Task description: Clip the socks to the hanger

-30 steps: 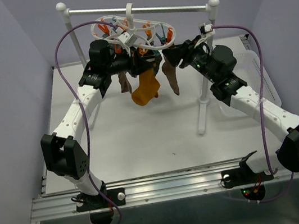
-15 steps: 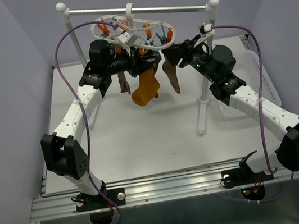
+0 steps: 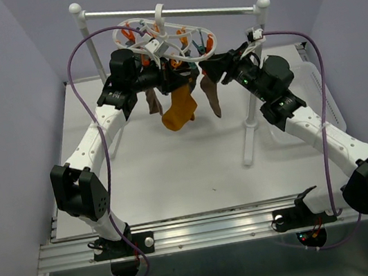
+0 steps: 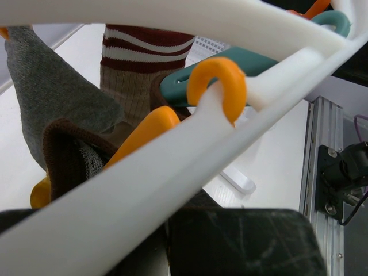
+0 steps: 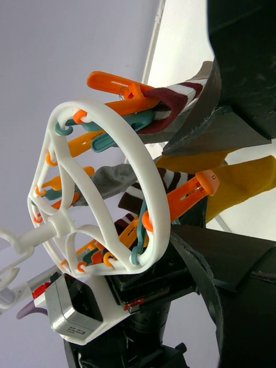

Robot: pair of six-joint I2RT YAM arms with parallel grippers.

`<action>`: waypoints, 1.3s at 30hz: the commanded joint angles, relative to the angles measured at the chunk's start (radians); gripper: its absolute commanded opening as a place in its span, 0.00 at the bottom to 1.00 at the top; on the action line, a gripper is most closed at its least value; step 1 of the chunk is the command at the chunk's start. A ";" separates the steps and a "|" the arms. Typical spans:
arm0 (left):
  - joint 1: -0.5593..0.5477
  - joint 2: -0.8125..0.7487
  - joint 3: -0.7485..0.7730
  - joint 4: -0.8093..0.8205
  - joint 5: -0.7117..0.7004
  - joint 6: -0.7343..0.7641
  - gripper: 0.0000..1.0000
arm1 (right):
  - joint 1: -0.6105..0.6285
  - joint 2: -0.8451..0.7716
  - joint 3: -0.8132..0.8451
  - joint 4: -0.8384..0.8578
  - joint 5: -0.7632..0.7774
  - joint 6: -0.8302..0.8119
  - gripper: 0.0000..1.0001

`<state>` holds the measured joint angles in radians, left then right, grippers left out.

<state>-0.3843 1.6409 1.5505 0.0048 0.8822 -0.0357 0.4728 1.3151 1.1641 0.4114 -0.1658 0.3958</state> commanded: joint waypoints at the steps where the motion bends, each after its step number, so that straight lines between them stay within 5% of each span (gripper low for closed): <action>1: 0.004 -0.009 0.034 0.073 0.001 -0.006 0.00 | 0.006 -0.025 0.022 0.021 -0.005 0.003 0.57; 6: 0.005 -0.009 0.034 0.073 -0.002 -0.010 0.00 | 0.042 -0.028 0.025 0.015 0.121 0.005 0.69; 8: 0.005 -0.009 0.036 0.073 -0.002 -0.010 0.00 | 0.053 -0.027 0.029 0.000 0.161 -0.005 1.00; 15: 0.005 -0.009 0.034 0.084 -0.003 -0.015 0.00 | 0.053 -0.050 0.009 -0.025 0.264 0.006 1.00; 22: 0.005 0.008 0.043 0.090 -0.003 -0.029 0.00 | 0.063 -0.114 -0.007 -0.167 0.175 -0.047 1.00; 29: 0.005 -0.001 0.042 0.089 -0.002 -0.027 0.00 | 0.063 -0.252 -0.080 -0.236 0.336 -0.100 1.00; 39: 0.004 -0.010 0.036 0.083 -0.008 -0.024 0.00 | 0.063 -0.160 -0.027 -0.266 0.325 -0.084 1.00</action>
<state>-0.3843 1.6650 1.5509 0.0257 0.8738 -0.0616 0.5255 1.1275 1.0870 0.1593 0.1410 0.3180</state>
